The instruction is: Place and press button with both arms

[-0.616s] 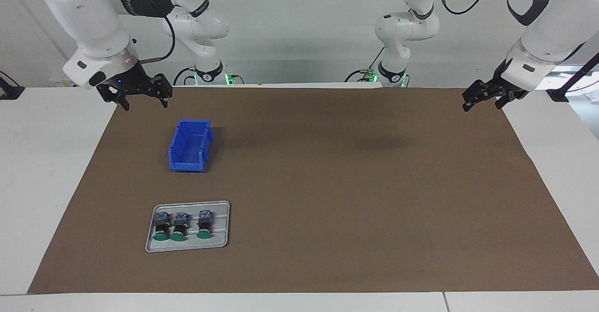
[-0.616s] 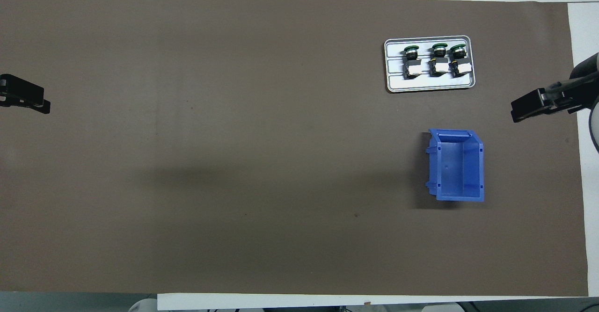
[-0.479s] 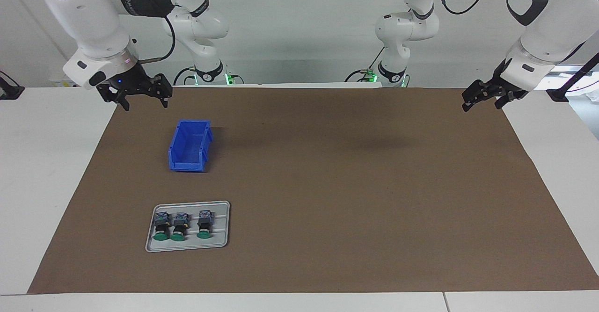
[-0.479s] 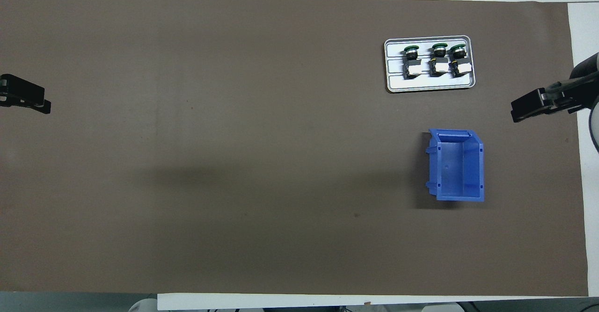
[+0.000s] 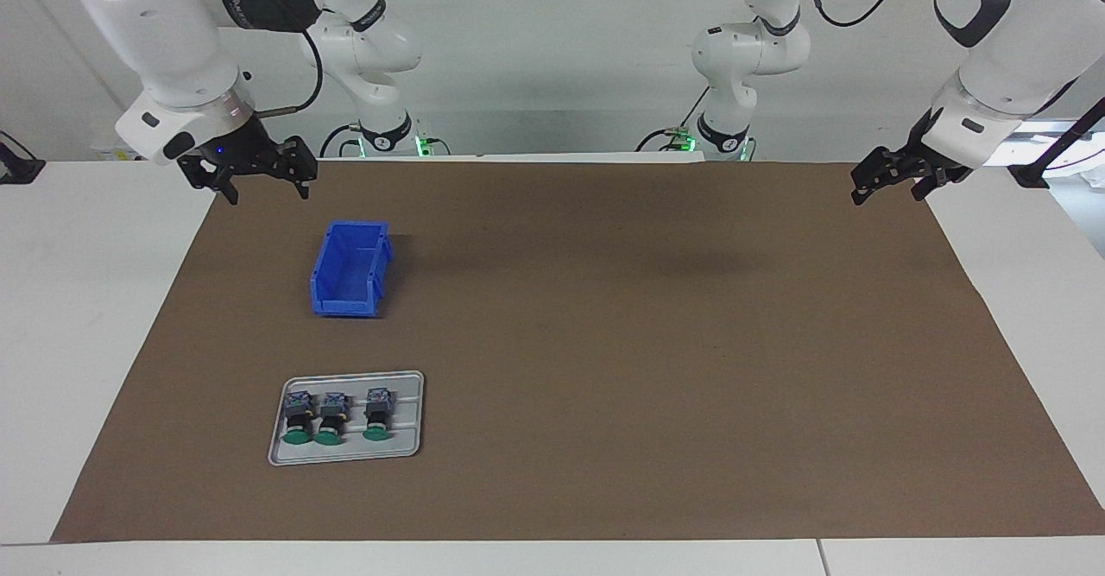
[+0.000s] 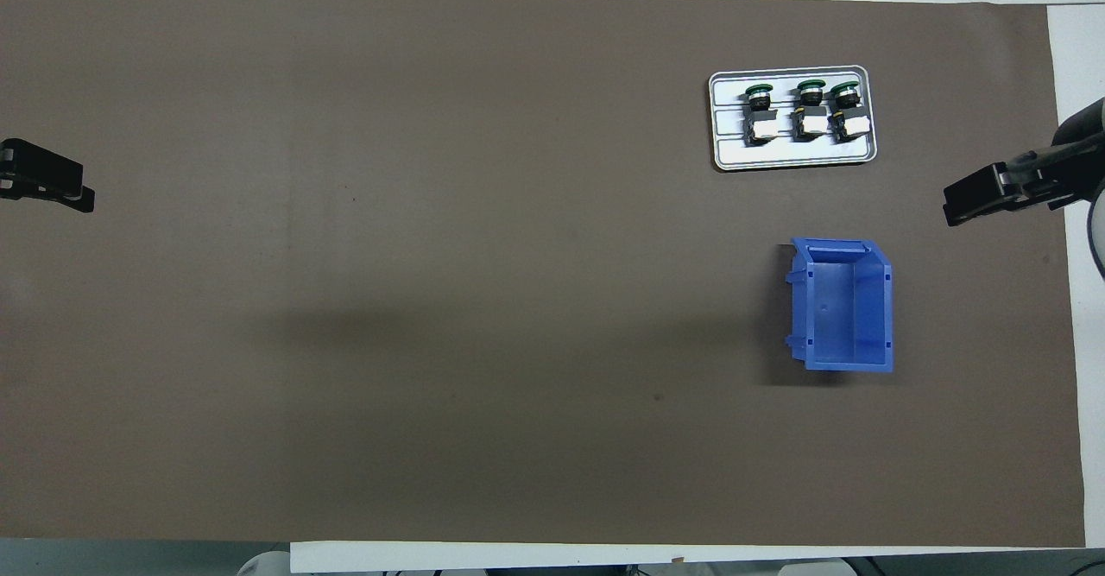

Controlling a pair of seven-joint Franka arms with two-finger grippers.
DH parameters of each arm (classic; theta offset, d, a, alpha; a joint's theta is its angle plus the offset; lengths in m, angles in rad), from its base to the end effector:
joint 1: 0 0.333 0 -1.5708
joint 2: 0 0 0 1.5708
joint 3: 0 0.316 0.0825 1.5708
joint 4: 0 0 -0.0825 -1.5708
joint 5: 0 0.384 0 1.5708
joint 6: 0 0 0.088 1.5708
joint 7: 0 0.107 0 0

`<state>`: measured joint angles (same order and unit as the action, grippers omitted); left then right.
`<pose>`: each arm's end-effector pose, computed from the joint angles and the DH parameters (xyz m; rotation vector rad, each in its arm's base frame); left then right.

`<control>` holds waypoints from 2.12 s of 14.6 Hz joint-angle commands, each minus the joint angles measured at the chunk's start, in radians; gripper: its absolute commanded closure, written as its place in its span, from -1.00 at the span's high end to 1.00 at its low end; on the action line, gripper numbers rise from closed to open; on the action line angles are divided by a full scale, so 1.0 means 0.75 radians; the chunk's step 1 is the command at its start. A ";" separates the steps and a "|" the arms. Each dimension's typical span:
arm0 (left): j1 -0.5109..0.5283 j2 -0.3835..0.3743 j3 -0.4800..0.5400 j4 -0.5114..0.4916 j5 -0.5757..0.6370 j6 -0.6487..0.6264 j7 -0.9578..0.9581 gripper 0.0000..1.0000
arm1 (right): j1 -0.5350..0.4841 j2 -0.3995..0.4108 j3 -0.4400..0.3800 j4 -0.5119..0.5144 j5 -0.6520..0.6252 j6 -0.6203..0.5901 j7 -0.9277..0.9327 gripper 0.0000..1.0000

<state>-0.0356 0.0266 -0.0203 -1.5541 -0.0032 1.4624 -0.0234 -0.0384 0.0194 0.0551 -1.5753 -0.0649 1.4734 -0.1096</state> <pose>0.5496 -0.0310 0.6088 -3.1347 0.0512 0.1857 0.5489 0.0014 0.6040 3.0717 0.1906 -0.1912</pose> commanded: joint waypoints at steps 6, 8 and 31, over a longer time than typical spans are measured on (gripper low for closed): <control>-0.010 -0.036 0.011 -0.034 0.000 -0.011 -0.006 1.00 | 0.002 0.188 0.041 0.114 0.054 0.201 0.080 1.00; -0.010 -0.036 0.013 -0.034 0.000 -0.013 -0.006 1.00 | 0.047 0.285 0.051 0.118 0.046 0.342 0.099 1.00; -0.010 -0.040 0.009 -0.045 0.000 0.003 -0.004 1.00 | 0.106 0.786 0.049 0.016 0.017 1.091 0.169 0.45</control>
<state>-0.0354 0.0265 -0.0196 -1.5550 -0.0032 1.4584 -0.0237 0.0502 0.6130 0.0834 -1.5309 -0.0455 2.2587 0.0015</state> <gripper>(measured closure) 0.000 0.269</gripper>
